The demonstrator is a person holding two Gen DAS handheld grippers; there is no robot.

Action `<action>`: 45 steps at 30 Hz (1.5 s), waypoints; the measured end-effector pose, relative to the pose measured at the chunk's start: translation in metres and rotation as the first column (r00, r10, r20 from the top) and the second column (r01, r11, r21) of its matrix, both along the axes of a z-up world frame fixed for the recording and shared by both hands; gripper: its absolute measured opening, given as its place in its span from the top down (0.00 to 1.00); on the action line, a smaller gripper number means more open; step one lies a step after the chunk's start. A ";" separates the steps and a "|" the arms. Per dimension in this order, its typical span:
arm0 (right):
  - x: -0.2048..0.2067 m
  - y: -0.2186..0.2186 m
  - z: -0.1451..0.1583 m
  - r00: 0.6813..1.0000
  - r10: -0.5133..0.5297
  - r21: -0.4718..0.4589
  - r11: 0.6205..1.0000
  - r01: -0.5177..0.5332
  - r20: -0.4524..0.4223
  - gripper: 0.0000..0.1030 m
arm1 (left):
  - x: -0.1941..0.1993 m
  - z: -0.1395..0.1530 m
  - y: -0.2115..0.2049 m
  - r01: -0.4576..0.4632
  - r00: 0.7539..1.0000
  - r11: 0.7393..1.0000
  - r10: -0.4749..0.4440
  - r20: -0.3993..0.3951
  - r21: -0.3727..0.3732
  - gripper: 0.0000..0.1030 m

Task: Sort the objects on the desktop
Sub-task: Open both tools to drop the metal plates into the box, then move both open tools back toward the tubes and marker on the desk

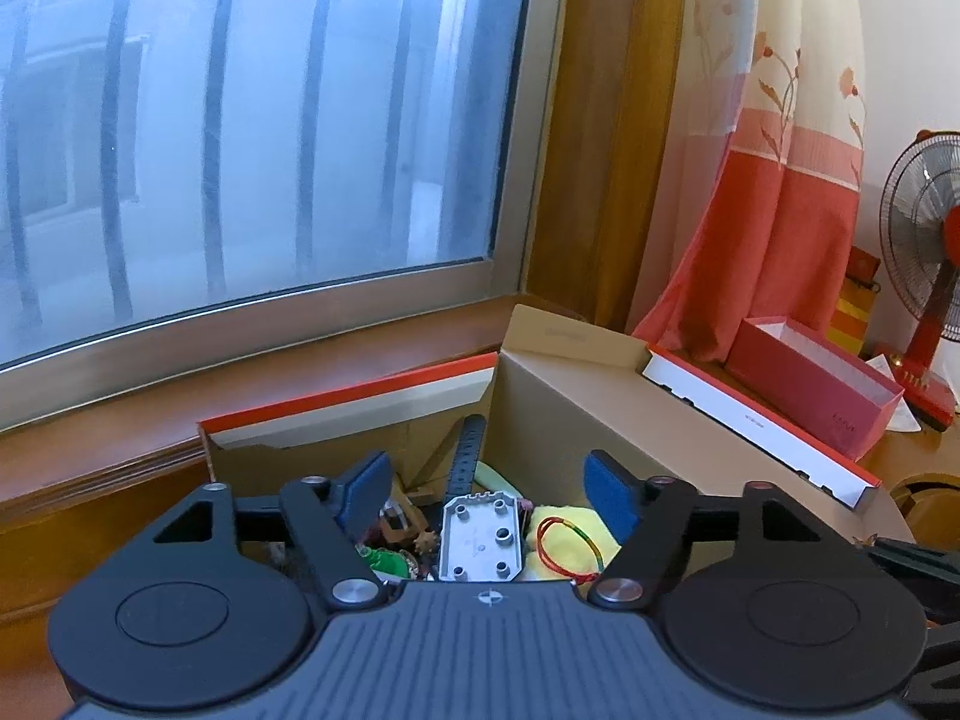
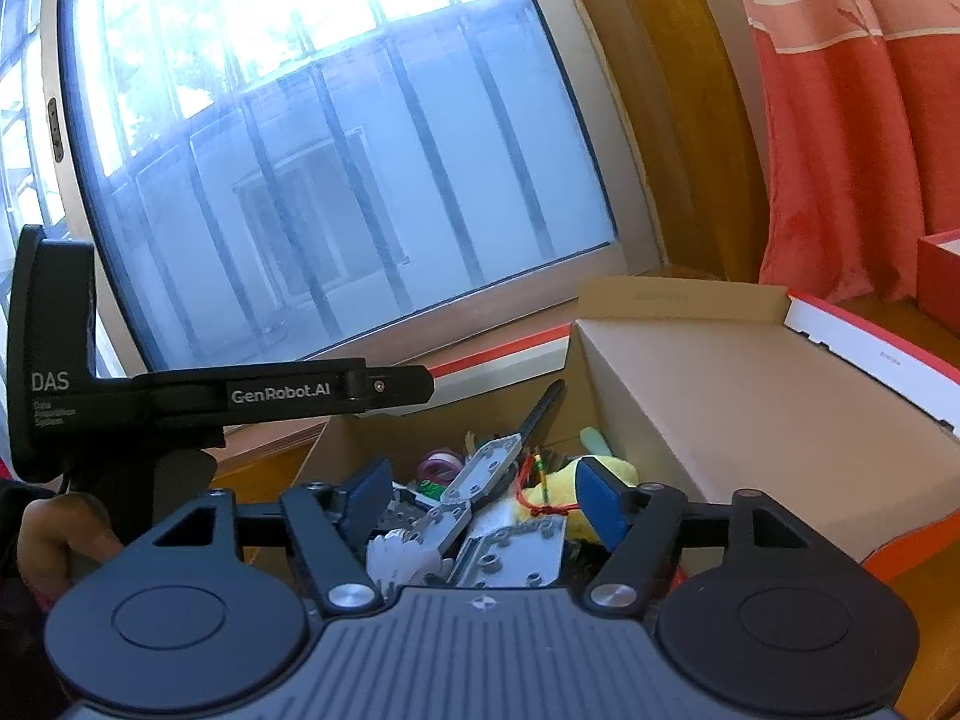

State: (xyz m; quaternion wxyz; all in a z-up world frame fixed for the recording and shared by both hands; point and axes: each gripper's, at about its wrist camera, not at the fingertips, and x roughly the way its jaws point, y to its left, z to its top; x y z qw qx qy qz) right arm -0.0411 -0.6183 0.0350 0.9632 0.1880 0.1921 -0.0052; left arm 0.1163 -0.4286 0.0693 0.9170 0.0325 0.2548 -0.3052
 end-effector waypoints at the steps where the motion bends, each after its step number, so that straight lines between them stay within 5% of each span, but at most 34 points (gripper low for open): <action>1: -0.001 0.002 0.000 1.000 0.003 0.005 1.000 -0.003 -0.003 0.30 | -0.002 0.001 0.003 -0.006 1.000 1.000 0.006 0.001 -0.002 0.24; 11: 0.005 0.036 0.001 0.998 0.059 0.018 0.998 -0.059 0.006 0.27 | -0.030 0.011 0.052 -0.091 0.996 0.996 0.092 0.017 -0.025 0.08; 21: 0.020 0.115 0.009 0.987 0.162 -0.024 0.987 -0.162 0.018 0.23 | -0.052 0.006 0.147 -0.221 0.975 0.975 0.221 -0.003 -0.019 0.00; 31: 0.029 0.238 0.021 0.959 0.284 -0.116 0.953 -0.280 0.015 0.18 | -0.073 -0.009 0.290 -0.408 0.911 0.913 0.408 -0.061 0.010 0.00; 38: 0.036 0.309 0.002 0.941 0.322 -0.097 0.939 -0.331 -0.100 0.18 | -0.087 -0.041 0.377 -0.505 0.848 0.859 0.512 -0.137 0.083 0.00; 45: 0.047 0.374 -0.025 0.920 0.334 -0.064 0.933 -0.353 -0.204 0.20 | -0.094 -0.050 0.432 -0.517 0.838 0.851 0.525 -0.148 0.093 0.00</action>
